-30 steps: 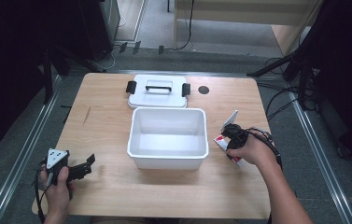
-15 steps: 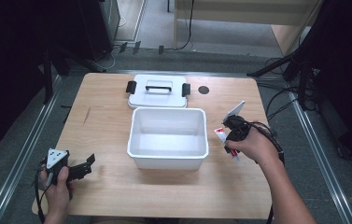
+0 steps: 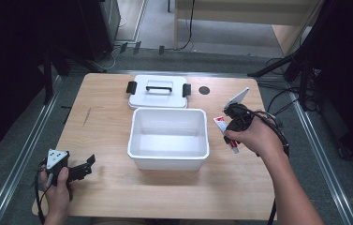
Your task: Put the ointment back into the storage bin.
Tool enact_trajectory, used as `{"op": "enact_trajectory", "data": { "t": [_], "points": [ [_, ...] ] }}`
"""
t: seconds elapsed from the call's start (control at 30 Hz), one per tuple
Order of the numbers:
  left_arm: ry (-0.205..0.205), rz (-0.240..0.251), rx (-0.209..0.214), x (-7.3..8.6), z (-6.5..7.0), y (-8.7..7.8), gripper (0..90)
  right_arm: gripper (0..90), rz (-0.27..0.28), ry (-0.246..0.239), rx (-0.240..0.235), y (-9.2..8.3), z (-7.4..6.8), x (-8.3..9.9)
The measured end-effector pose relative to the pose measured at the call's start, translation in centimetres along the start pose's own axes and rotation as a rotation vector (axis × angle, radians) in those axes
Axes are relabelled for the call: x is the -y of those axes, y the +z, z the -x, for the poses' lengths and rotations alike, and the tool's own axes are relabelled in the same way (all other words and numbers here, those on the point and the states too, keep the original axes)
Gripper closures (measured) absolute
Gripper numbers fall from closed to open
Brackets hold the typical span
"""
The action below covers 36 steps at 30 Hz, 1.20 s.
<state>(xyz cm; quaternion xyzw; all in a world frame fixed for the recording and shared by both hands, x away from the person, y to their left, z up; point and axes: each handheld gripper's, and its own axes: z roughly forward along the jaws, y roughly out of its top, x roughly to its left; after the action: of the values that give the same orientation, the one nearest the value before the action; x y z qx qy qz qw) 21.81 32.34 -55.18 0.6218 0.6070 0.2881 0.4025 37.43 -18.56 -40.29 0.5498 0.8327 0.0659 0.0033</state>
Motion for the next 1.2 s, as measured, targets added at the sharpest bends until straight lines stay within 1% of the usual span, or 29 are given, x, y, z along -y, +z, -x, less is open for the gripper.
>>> {"op": "enact_trajectory", "data": {
  "t": [0.1,0.3,0.5,0.53,0.63,0.7,0.73,0.8,0.87,0.97,1.13,1.2],
  "points": [
    [-0.002,0.001,0.0,0.0,0.0,0.0,0.0,72.0,0.008,-0.004,0.015,-1.0,-0.6,-0.3],
    [-0.007,0.004,0.001,0.0,0.0,0.0,0.0,72.0,0.025,-0.018,0.024,-2.6,-1.5,-0.7],
    [-0.008,0.005,0.002,0.0,0.0,0.0,0.0,72.0,0.034,-0.039,0.022,-3.6,-2.7,-1.3],
    [-0.008,0.005,0.002,0.0,0.0,0.0,0.0,72.0,0.034,-0.039,0.022,-3.6,-2.7,-1.3],
    [-0.01,0.006,0.003,0.0,0.0,0.0,0.0,72.0,0.037,-0.055,0.018,-3.9,-3.6,-1.7],
    [-0.01,0.006,0.003,0.0,0.0,0.0,0.0,72.0,0.038,-0.061,0.017,-3.9,-3.8,-1.8],
    [-0.01,0.005,0.003,0.0,0.0,0.0,0.0,72.0,0.04,-0.069,0.01,-3.9,-4.3,-2.0],
    [-0.011,0.005,0.003,0.0,0.0,0.1,0.0,72.0,0.041,-0.075,0.007,-3.9,-4.5,-2.0],
    [-0.011,0.005,0.003,0.0,0.0,0.0,0.0,72.0,0.038,-0.081,-0.004,-3.8,-5.1,-2.2],
    [-0.01,0.006,0.004,0.0,-0.1,0.0,0.0,72.0,0.042,-0.091,-0.005,-3.8,-5.4,-2.3],
    [-0.01,0.005,0.004,0.0,-0.1,0.1,0.0,72.0,0.043,-0.128,-0.015,-3.7,-6.6,-2.5],
    [-0.011,0.005,0.004,0.0,-0.1,0.1,0.0,72.0,0.044,-0.153,-0.022,-3.7,-7.1,-2.6]
  ]
}}
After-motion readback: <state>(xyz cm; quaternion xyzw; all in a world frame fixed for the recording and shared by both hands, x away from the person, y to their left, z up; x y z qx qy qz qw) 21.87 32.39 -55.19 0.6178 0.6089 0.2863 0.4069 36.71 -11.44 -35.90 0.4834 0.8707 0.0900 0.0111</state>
